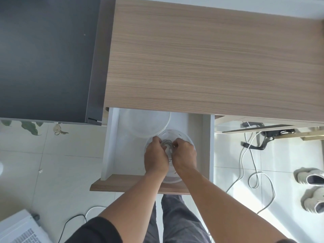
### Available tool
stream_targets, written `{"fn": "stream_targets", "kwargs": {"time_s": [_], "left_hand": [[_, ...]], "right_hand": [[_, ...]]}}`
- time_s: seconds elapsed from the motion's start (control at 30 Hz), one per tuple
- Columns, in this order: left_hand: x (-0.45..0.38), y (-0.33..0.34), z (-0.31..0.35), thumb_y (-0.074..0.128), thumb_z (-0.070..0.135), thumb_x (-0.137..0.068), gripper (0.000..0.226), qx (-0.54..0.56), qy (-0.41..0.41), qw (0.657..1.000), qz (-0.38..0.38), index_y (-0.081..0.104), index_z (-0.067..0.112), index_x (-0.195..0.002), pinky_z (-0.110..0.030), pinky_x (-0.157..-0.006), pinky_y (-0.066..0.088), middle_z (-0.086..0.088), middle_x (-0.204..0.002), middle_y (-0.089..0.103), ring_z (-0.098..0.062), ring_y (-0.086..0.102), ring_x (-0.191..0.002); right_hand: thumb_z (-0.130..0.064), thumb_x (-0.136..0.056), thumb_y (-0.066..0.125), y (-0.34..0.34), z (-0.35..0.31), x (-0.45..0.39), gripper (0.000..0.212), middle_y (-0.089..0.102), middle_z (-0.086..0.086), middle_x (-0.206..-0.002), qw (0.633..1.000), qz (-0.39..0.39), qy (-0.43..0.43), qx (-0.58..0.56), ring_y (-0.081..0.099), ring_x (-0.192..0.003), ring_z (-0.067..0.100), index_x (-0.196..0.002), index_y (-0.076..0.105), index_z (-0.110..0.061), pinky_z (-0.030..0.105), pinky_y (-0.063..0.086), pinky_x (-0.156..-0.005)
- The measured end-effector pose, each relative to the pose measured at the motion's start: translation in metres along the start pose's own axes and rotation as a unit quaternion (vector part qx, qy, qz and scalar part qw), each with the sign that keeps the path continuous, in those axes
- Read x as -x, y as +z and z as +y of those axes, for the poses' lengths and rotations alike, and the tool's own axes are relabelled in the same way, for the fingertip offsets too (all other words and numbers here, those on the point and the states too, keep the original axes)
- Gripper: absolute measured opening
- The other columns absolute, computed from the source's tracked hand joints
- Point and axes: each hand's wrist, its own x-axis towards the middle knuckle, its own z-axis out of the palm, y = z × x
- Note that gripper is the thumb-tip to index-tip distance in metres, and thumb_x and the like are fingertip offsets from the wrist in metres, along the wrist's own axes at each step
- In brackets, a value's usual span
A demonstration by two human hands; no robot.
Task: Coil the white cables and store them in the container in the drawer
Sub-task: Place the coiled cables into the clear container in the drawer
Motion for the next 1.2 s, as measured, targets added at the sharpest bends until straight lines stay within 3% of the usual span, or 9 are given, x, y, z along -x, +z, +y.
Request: {"fn": "stream_targets", "kwargs": {"time_s": [0.07,0.17,0.37,0.5,0.6,0.7,0.8,0.9,1.2], "left_hand": [[0.0,-0.001,0.0,0.05,0.013,-0.099,0.007,-0.024,0.014,1.0,-0.011,0.055,0.016,-0.101,-0.036,-0.068,0.04,-0.005,-0.096,0.061,-0.029,0.058,-0.091],[0.001,-0.001,0.002,0.045,0.018,-0.103,0.02,-0.066,0.036,0.997,-0.033,0.06,0.008,-0.111,-0.041,-0.076,0.044,-0.012,-0.107,0.062,-0.033,0.056,-0.103],[0.005,-0.008,0.001,0.042,0.015,-0.105,0.021,-0.127,0.071,0.989,-0.036,0.061,0.008,-0.108,-0.035,-0.069,0.037,-0.014,-0.104,0.068,-0.036,0.062,-0.099],[0.009,-0.018,0.002,0.049,0.016,-0.102,0.015,-0.147,0.098,0.984,-0.027,0.06,0.009,-0.109,-0.033,-0.064,0.036,-0.013,-0.099,0.07,-0.035,0.066,-0.093],[0.012,-0.024,0.004,0.052,0.018,-0.102,0.018,-0.153,0.122,0.981,-0.014,0.06,0.011,-0.117,-0.033,-0.065,0.04,-0.011,-0.103,0.07,-0.034,0.067,-0.094],[0.013,-0.028,0.003,0.057,0.018,-0.1,0.012,-0.151,0.134,0.979,-0.014,0.06,0.012,-0.11,-0.033,-0.061,0.041,-0.009,-0.1,0.066,-0.032,0.067,-0.086],[0.01,-0.025,0.002,0.058,0.014,-0.098,0.007,-0.165,0.122,0.978,-0.036,0.058,0.012,-0.105,-0.034,-0.059,0.042,-0.01,-0.095,0.066,-0.032,0.066,-0.083],[0.004,-0.018,0.0,0.054,0.011,-0.096,0.007,-0.179,0.095,0.977,-0.07,0.051,0.011,-0.102,-0.04,-0.063,0.049,-0.011,-0.095,0.064,-0.032,0.061,-0.081],[-0.011,-0.001,-0.001,0.051,0.012,-0.094,0.021,-0.175,0.084,0.979,-0.063,0.061,0.008,-0.113,-0.041,-0.072,0.047,-0.013,-0.108,0.062,-0.035,0.063,-0.101]], "right_hand": [[0.001,-0.088,0.054,-0.001,-0.002,0.001,0.021,0.069,0.006,-0.08,1.0,0.002,0.006,-0.002,0.057,-0.068,0.029,-0.085,0.069,-0.014,0.031,0.044,-0.06],[0.003,-0.088,0.053,-0.003,-0.003,0.002,0.023,0.063,0.003,-0.073,1.0,-0.003,0.023,-0.016,0.058,-0.068,0.029,-0.084,0.069,-0.013,0.032,0.047,-0.06],[0.007,-0.085,0.051,-0.007,-0.004,0.007,0.027,0.049,-0.006,-0.059,0.998,-0.009,0.035,-0.045,0.047,-0.055,0.021,-0.071,0.06,-0.015,0.023,0.029,-0.045],[0.007,-0.088,0.049,-0.014,-0.003,0.007,0.025,0.07,0.01,-0.079,0.998,-0.021,0.009,-0.061,0.061,-0.075,0.033,-0.087,0.071,-0.005,0.032,0.048,-0.06],[0.006,-0.085,0.045,-0.018,0.001,0.006,0.023,0.058,0.007,-0.065,0.998,-0.026,-0.008,-0.065,0.057,-0.069,0.035,-0.075,0.063,-0.005,0.033,0.039,-0.053],[-0.004,-0.095,0.049,-0.023,0.006,0.005,0.023,0.07,0.013,-0.082,0.998,-0.029,-0.006,-0.059,0.066,-0.084,0.037,-0.096,0.071,-0.001,0.031,0.047,-0.067],[-0.005,-0.094,0.053,-0.025,0.006,0.006,0.018,0.067,0.013,-0.077,0.998,-0.057,-0.017,0.0,0.063,-0.074,0.036,-0.078,0.062,-0.006,0.034,0.051,-0.063],[-0.01,-0.098,0.056,-0.019,0.002,0.006,0.016,0.072,0.011,-0.09,0.994,-0.089,-0.017,0.054,0.068,-0.079,0.031,-0.095,0.072,-0.009,0.031,0.052,-0.064],[-0.009,-0.091,0.057,-0.007,-0.003,-0.003,0.011,0.067,0.01,-0.085,0.999,-0.035,0.016,0.019,0.056,-0.075,0.031,-0.092,0.067,-0.012,0.033,0.046,-0.062]]}}
